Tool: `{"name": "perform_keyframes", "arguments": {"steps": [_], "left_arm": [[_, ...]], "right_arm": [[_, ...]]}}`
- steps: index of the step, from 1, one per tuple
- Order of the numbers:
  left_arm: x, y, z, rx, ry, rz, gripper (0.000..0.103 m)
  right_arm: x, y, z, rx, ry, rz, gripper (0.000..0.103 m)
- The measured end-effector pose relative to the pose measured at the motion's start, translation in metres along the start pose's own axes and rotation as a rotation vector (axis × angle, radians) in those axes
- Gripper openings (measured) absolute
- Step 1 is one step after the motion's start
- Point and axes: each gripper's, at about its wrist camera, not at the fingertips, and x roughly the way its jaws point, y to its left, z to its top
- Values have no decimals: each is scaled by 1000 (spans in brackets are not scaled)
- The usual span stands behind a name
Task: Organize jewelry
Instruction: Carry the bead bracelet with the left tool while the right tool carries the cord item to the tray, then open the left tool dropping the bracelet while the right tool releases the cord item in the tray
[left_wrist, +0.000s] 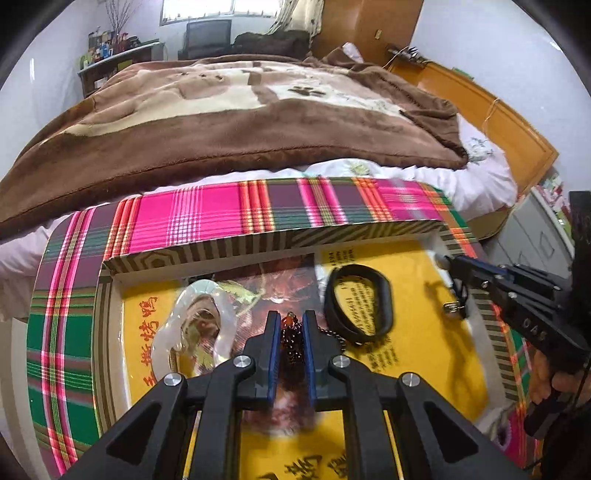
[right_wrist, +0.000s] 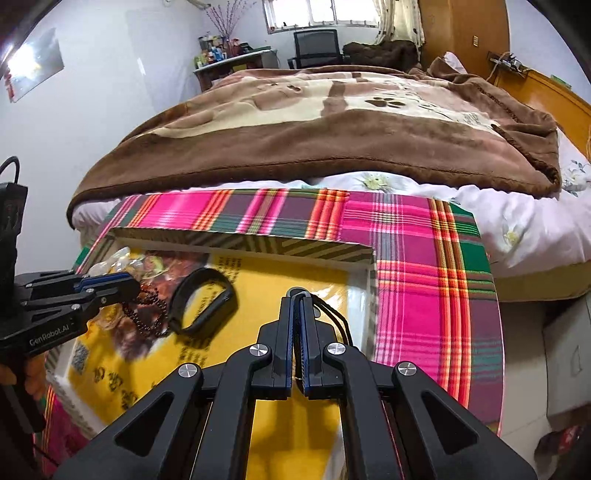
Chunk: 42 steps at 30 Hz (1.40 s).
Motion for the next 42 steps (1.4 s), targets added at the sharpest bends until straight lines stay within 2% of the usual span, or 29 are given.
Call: {"name": "perform_keyframes", "arguments": {"steps": [5, 13, 16, 18, 19, 22, 24, 25, 35, 42], "left_arm": [[11, 4, 4, -17, 25, 36, 12], [16, 4, 6, -13, 34, 41, 15], [16, 4, 6, -16, 34, 38, 28], [14, 4, 6, -16, 27, 29, 46], [11, 4, 5, -19, 22, 22, 47], [1, 2, 3, -22, 2, 13, 49], [-7, 0, 1, -17, -9, 7, 61], [-11, -1, 0, -14, -14, 4, 63], [-53, -11, -18, 0, -54, -4, 63], [-89, -22, -47, 40, -128, 71, 63]], "right_arm": [[9, -5, 4, 2, 14, -17, 3], [16, -9, 5, 23, 24, -12, 3], [18, -10, 6, 30, 30, -7, 4], [16, -9, 5, 30, 26, -16, 11], [15, -9, 5, 33, 21, -20, 16], [5, -9, 4, 41, -7, -18, 19], [-3, -8, 2, 42, -20, -23, 19], [-4, -8, 2, 45, -23, -21, 20], [-38, 0, -9, 70, -62, -21, 21], [-70, 19, -24, 34, -125, -27, 21]]}}
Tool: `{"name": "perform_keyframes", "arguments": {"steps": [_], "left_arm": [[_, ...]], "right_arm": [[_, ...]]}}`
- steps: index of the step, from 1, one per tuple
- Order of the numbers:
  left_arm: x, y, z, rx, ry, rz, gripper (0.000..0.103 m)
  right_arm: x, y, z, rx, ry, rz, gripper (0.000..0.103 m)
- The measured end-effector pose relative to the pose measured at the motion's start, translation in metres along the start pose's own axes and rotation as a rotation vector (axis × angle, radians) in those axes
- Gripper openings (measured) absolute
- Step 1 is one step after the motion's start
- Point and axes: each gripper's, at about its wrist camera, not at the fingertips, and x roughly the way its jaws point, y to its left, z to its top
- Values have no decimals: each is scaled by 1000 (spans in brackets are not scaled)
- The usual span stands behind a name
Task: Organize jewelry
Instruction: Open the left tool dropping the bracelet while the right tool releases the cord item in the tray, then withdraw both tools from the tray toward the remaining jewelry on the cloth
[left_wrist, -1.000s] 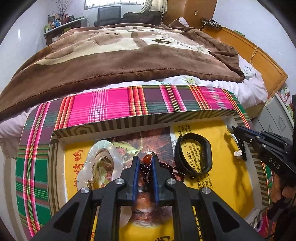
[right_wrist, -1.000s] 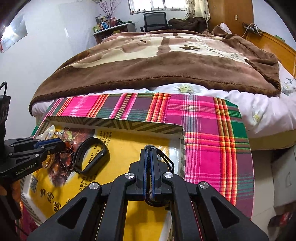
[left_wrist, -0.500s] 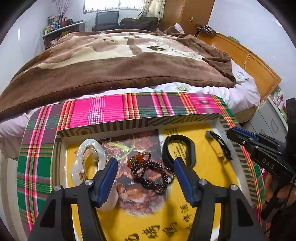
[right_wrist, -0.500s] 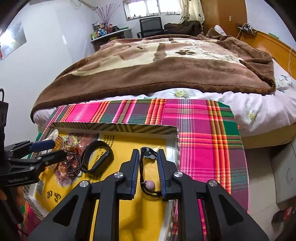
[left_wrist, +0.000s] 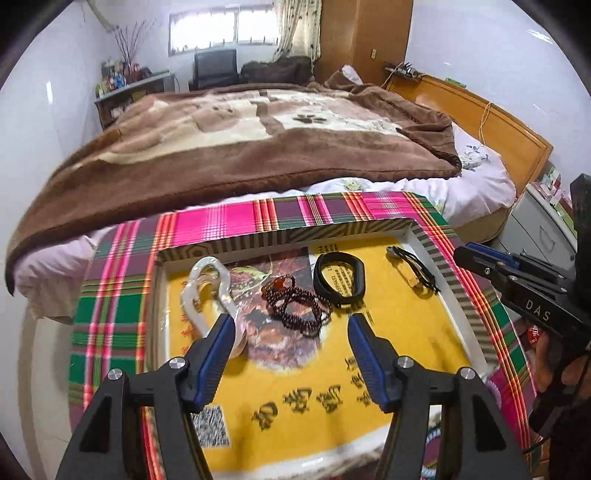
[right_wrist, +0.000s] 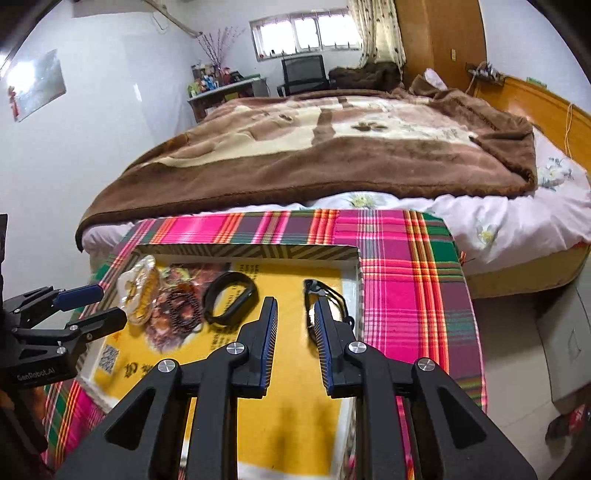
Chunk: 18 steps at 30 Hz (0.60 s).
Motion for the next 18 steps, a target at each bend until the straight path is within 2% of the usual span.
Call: {"name": "perform_keyframes", "arguments": {"steps": [8, 18], "left_arm": [[-37, -12, -26, 20, -34, -18, 65], [-77, -4, -60, -22, -75, -57, 66]], "right_arm": [[-32, 28, -19, -84, -50, -18, 21], [-62, 40, -60, -80, -53, 26, 21]]}}
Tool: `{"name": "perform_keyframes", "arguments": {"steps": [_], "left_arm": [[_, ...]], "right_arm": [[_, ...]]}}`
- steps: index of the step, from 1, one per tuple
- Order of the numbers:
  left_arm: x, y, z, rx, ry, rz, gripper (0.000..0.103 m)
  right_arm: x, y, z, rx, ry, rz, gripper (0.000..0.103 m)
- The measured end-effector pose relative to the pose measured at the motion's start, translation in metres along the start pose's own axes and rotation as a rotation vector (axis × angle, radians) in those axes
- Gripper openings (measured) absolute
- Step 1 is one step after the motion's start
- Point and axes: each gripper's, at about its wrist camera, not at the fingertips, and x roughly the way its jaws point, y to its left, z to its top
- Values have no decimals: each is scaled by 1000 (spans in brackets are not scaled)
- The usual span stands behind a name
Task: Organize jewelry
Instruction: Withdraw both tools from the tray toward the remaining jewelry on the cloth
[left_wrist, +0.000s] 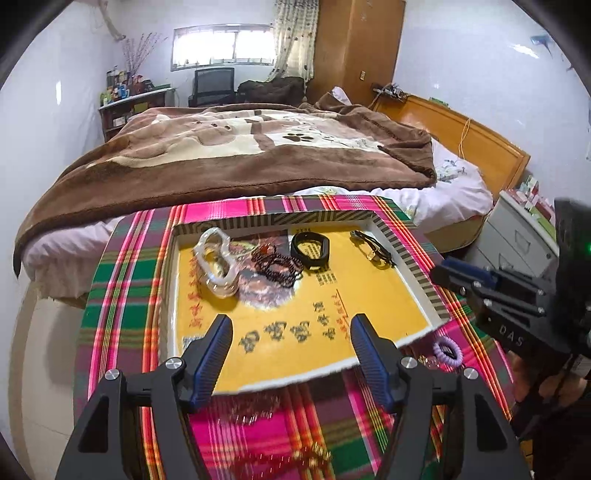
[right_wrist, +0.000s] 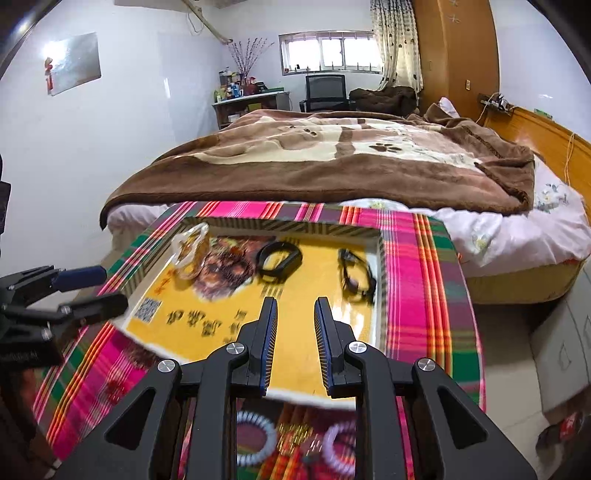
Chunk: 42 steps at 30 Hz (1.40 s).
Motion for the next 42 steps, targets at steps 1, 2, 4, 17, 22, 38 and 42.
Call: {"name": "perform_keyframes", "arguments": {"steps": [1, 2, 4, 17, 22, 38, 42], "left_arm": [[-5, 3, -5, -6, -1, -5, 66], [-8, 5, -9, -12, -3, -7, 66], [-18, 14, -21, -22, -7, -12, 67], [-41, 73, -94, -150, 19, -9, 74], [-37, 83, -110, -158, 42, -23, 75], [-15, 79, -112, -140, 80, -70, 76], [-8, 74, -112, -120, 95, -82, 76]], "right_arm": [[-2, 0, -4, 4, 5, 3, 21], [-4, 0, -12, 12, 18, 4, 21], [-8, 0, -25, 19, 36, 14, 21], [0, 46, -90, -132, 161, 73, 22], [12, 55, -96, -152, 199, 72, 23], [34, 70, -99, -192, 235, 39, 51], [33, 73, -98, -204, 229, 44, 10]]}}
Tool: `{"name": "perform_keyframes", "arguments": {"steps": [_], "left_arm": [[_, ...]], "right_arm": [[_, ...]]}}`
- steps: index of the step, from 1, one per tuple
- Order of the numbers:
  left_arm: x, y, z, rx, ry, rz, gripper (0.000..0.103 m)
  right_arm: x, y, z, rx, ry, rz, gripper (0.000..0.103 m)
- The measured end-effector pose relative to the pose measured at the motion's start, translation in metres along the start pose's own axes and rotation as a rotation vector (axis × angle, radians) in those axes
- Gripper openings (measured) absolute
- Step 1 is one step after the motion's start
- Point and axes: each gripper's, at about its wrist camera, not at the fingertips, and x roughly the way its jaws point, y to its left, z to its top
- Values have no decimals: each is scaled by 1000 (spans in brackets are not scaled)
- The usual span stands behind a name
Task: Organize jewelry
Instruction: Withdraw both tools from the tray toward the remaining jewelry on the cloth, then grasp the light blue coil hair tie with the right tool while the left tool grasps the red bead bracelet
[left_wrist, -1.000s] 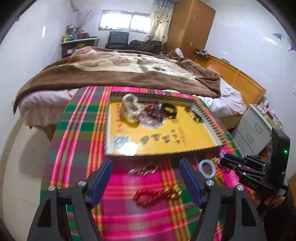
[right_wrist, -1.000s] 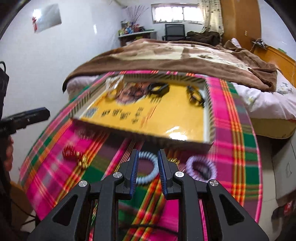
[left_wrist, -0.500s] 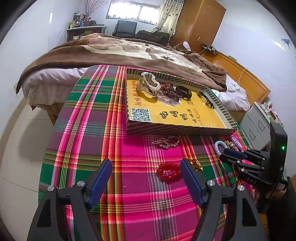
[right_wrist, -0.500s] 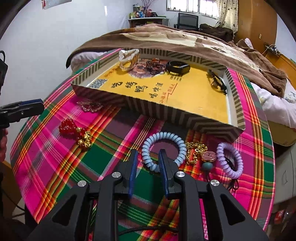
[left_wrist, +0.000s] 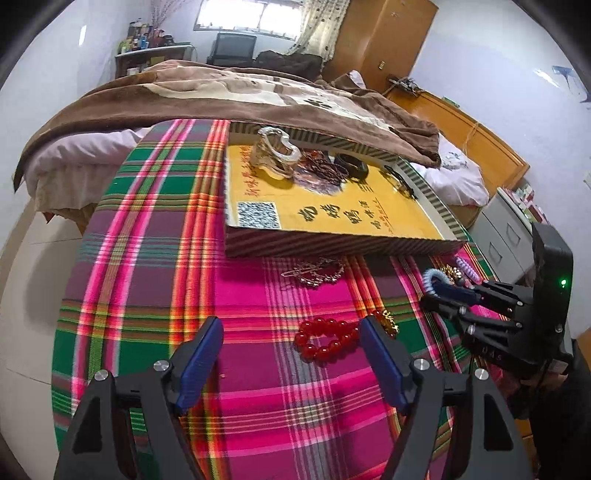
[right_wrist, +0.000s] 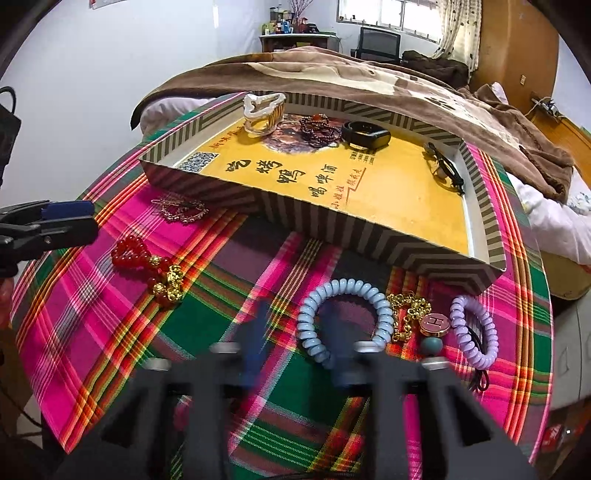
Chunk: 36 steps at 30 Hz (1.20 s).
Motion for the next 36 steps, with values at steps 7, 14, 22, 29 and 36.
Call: {"name": "perform_keyframes", "arguments": {"steps": [7, 14, 22, 29, 36], "left_arm": [[17, -16, 2, 68, 34, -21, 76], [32, -36, 5, 147, 56, -47, 79], [48, -56, -1, 267, 92, -8, 79], [53, -69, -7, 357, 97, 56, 78], [48, -81, -9, 401, 97, 39, 35]], "right_arm": [[-6, 7, -5, -25, -10, -12, 9], [-45, -7, -10, 47, -119, 20, 9], [-95, -35, -29, 135, -200, -40, 9], [-116, -55, -40, 179, -222, -99, 9], [-118, -59, -44, 201, -230, -91, 9]]}}
